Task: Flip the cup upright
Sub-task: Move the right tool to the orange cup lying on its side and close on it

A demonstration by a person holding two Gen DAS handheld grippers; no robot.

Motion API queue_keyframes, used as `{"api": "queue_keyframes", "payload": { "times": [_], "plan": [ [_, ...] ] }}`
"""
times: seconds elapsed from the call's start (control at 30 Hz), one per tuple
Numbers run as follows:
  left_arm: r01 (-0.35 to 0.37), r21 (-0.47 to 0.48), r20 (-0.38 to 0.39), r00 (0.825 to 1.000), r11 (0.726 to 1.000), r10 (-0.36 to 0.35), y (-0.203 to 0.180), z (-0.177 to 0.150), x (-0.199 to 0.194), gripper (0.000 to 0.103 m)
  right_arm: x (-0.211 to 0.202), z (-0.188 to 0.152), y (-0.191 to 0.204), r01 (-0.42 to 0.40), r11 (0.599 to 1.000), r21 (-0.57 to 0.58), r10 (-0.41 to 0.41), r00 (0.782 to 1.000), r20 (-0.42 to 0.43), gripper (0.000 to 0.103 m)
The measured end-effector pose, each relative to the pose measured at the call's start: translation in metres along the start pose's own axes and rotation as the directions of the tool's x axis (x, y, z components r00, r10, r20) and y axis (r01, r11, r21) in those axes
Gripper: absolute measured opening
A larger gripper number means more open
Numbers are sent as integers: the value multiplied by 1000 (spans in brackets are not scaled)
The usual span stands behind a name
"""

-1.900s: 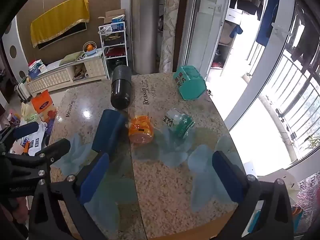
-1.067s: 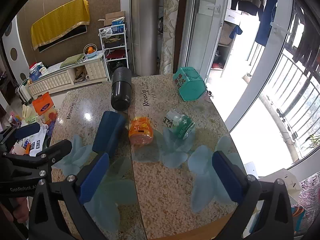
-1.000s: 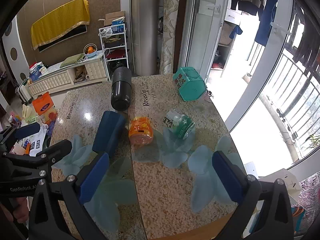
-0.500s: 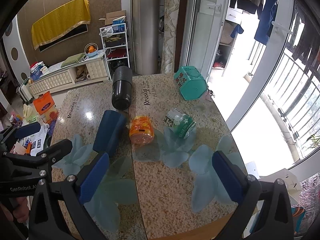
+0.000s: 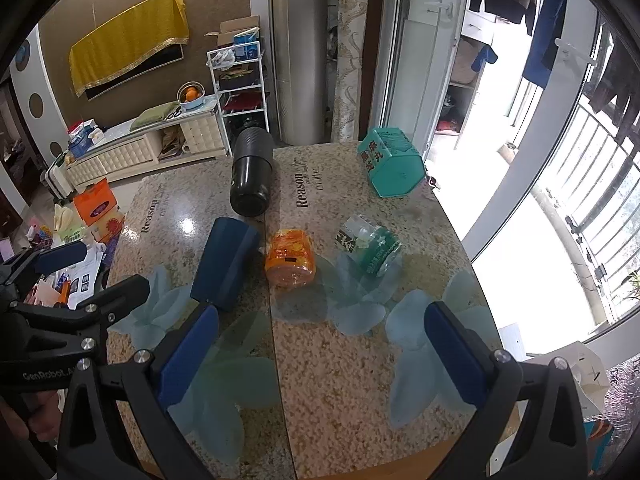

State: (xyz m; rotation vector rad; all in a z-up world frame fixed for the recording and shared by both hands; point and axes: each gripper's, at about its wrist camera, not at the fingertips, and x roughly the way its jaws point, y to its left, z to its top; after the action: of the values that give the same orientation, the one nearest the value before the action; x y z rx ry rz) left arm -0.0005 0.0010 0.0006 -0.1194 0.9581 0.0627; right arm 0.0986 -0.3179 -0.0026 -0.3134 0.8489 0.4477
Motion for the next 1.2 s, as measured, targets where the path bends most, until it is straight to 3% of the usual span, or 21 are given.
{"api": "queue_keyframes", "payload": {
  "times": [0.2,0.47,0.63,0.83,1.1,1.2],
  "plan": [
    [-11,-30,-30,999,999,11,5,2,14,103,15,11,-4,-24,1000,-14,24,999,-37,103],
    [-73,-120,-112,992,990,59,27,-11,38,103,59,30,3,-105,993,-58,95,983,-160,103],
    [-104,-172,-175,982,980,74,39,-25,52,103,98,42,10,-155,986,-57,134,953,-273,103],
    [-128,-210,-224,971,969,80,47,-38,63,103,150,52,14,-179,983,-33,149,897,-416,103],
    [-135,-233,-260,963,963,72,49,-45,78,103,198,60,12,-191,981,41,184,832,-524,103],
    [-140,-237,-277,958,961,71,48,-48,84,103,210,63,11,-181,983,36,171,819,-548,103]
  ]
}}
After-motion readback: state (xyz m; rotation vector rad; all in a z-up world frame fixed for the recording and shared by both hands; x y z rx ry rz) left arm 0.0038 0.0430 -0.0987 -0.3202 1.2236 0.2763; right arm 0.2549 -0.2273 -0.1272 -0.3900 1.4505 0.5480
